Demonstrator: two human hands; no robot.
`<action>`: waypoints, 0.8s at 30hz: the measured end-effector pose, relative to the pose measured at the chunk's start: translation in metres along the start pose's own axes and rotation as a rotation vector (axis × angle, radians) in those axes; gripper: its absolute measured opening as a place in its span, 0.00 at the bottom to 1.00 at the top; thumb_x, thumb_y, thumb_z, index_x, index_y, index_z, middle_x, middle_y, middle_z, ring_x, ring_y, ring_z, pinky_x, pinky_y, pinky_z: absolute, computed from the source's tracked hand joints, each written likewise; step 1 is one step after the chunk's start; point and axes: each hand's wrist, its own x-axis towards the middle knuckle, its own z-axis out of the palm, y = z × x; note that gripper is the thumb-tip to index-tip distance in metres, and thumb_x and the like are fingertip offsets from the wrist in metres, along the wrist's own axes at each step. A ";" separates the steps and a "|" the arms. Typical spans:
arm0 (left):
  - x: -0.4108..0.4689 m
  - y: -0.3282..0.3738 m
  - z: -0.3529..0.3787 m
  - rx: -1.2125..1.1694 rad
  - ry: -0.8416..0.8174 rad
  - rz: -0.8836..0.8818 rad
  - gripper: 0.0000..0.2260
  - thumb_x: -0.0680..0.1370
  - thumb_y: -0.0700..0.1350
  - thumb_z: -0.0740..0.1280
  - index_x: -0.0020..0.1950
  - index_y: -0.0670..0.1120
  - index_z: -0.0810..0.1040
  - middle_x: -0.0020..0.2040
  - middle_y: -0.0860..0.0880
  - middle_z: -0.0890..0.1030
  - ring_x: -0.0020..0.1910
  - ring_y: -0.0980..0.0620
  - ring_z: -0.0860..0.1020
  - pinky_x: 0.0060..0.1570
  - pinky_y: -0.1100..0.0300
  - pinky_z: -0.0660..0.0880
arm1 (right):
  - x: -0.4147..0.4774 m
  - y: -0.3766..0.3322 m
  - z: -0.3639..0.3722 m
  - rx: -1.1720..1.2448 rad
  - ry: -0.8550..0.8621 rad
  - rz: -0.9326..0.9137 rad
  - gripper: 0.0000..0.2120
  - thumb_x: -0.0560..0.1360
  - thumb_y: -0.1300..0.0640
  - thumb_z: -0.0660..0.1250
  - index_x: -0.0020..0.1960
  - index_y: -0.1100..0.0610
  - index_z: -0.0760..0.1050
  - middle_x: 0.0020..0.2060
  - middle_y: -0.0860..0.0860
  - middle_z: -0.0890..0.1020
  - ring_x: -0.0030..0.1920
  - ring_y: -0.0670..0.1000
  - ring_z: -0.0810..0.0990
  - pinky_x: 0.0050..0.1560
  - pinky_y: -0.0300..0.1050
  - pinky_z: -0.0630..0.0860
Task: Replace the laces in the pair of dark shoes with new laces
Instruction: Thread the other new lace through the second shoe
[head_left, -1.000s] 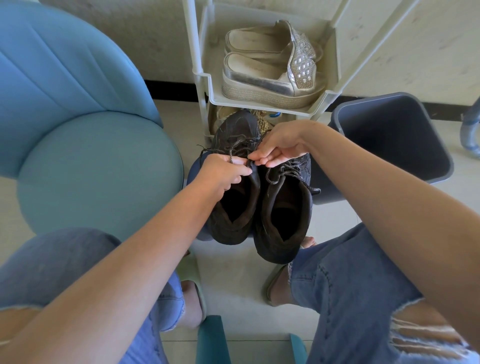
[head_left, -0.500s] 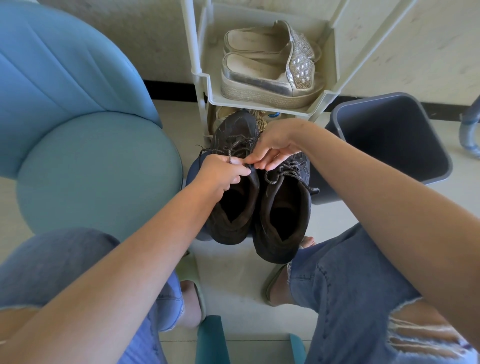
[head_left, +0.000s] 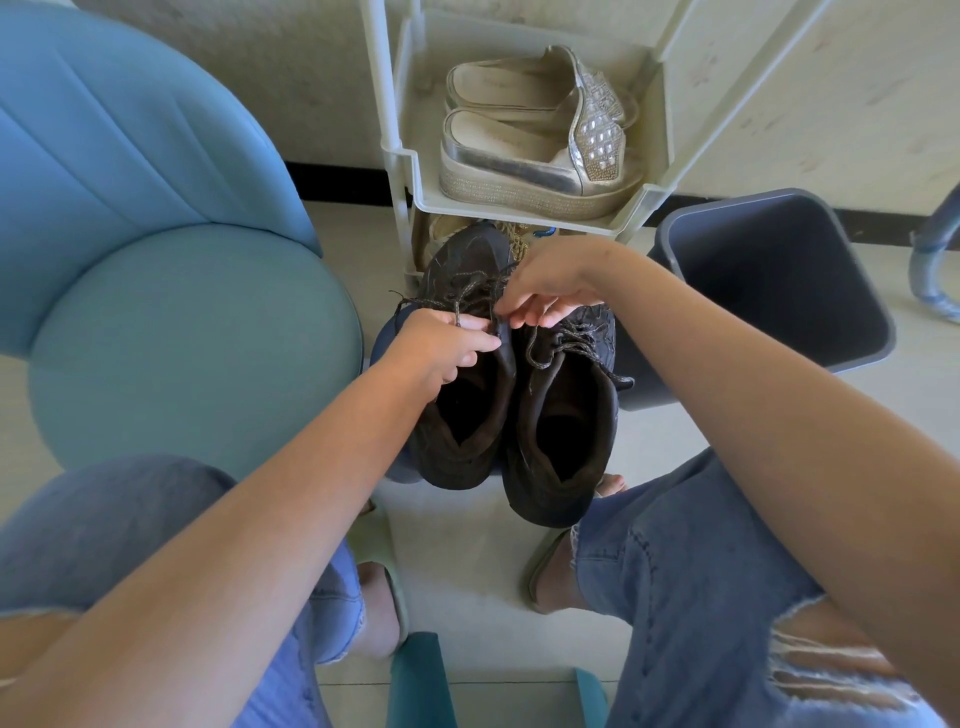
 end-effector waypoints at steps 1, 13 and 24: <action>0.003 -0.001 -0.001 0.009 -0.016 -0.002 0.14 0.75 0.39 0.70 0.61 0.45 0.78 0.22 0.53 0.67 0.21 0.58 0.60 0.18 0.70 0.56 | -0.001 0.000 0.000 -0.007 -0.021 0.003 0.03 0.76 0.64 0.67 0.43 0.62 0.78 0.32 0.53 0.80 0.24 0.44 0.76 0.27 0.34 0.74; 0.011 0.000 -0.008 0.028 -0.199 -0.029 0.21 0.74 0.29 0.65 0.66 0.42 0.74 0.51 0.44 0.70 0.18 0.59 0.62 0.14 0.69 0.56 | -0.015 0.000 0.007 -0.081 -0.026 0.007 0.14 0.71 0.51 0.74 0.38 0.61 0.79 0.28 0.52 0.81 0.27 0.46 0.79 0.27 0.35 0.76; -0.002 -0.006 -0.004 -0.031 -0.145 0.007 0.18 0.78 0.34 0.64 0.67 0.44 0.74 0.45 0.46 0.74 0.19 0.60 0.63 0.15 0.69 0.58 | -0.025 0.003 0.015 0.051 -0.130 0.071 0.05 0.76 0.63 0.68 0.41 0.62 0.77 0.23 0.50 0.77 0.29 0.44 0.73 0.27 0.32 0.73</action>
